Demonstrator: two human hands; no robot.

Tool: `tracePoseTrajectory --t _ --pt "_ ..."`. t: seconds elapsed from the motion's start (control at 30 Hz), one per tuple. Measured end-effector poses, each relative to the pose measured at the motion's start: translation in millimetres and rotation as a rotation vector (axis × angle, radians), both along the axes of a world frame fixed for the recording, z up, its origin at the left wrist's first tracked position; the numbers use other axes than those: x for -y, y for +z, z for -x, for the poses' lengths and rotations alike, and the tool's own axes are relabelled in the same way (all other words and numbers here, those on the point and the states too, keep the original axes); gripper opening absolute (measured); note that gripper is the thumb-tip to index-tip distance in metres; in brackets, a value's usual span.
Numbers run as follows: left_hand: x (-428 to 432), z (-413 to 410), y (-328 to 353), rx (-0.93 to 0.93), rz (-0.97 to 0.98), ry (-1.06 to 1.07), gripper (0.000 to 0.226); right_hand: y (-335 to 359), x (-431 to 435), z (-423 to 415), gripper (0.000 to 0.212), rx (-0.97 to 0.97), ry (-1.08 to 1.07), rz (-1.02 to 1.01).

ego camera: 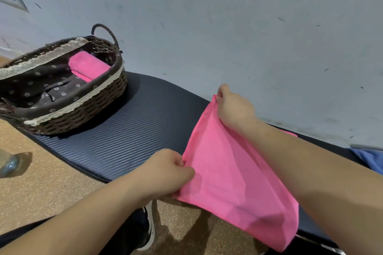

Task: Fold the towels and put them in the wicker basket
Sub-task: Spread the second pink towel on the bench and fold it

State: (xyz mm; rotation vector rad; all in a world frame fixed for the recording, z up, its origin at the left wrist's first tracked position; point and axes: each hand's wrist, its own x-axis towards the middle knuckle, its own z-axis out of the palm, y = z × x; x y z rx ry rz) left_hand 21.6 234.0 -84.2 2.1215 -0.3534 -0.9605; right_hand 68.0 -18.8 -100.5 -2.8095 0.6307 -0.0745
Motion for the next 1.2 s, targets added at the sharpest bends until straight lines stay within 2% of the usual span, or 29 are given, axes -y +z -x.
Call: tracePoseTrajectory --t 0.1,0.23,0.37,0.43,0.57,0.63,0.7,0.8,0.9,1.0,1.1,1.2 --pt "-7 -5 -3 0.113 -0.119 -0.131 0.02 -11 3 -4 0.015 -0.086 0.006 -0.036" --pt "-10 -6 -4 0.258 -0.25 -0.306 0.028 -24 6 -5 0.016 0.041 -0.052 -0.088" --pt "-7 -10 -8 0.316 -0.298 -0.295 0.032 -29 3 -4 0.019 0.197 -0.067 -0.072" --pt "-7 -10 -10 0.397 -0.35 -0.277 0.034 -35 1 -5 0.021 0.166 -0.049 -0.027" --pt "-6 -6 -13 0.573 -0.391 -0.192 0.038 -42 3 -9 0.041 0.041 -0.071 -0.111" --pt "-5 -4 -17 0.579 -0.371 -0.182 0.04 -43 5 -10 0.038 0.044 -0.074 -0.144" --pt "-4 -3 -20 0.534 -0.363 -0.197 0.043 -39 7 -11 0.025 0.07 -0.095 -0.219" --pt "-4 -7 -19 0.445 -0.332 -0.203 0.03 -30 7 -8 0.018 0.141 -0.099 -0.327" --pt "-5 -12 -11 0.435 -0.288 -0.165 0.02 -20 9 0 0.018 0.257 -0.057 -0.307" --pt "-2 -7 -3 0.484 -0.359 -0.182 0.032 -11 11 5 0.017 0.289 -0.044 -0.273" --pt "4 -3 -3 0.5 -0.448 -0.193 0.046 -6 14 7 0.033 0.272 -0.02 -0.166" --pt "3 -6 -7 0.449 -0.439 -0.202 0.041 -3 16 16 0.043 0.17 0.033 -0.111"
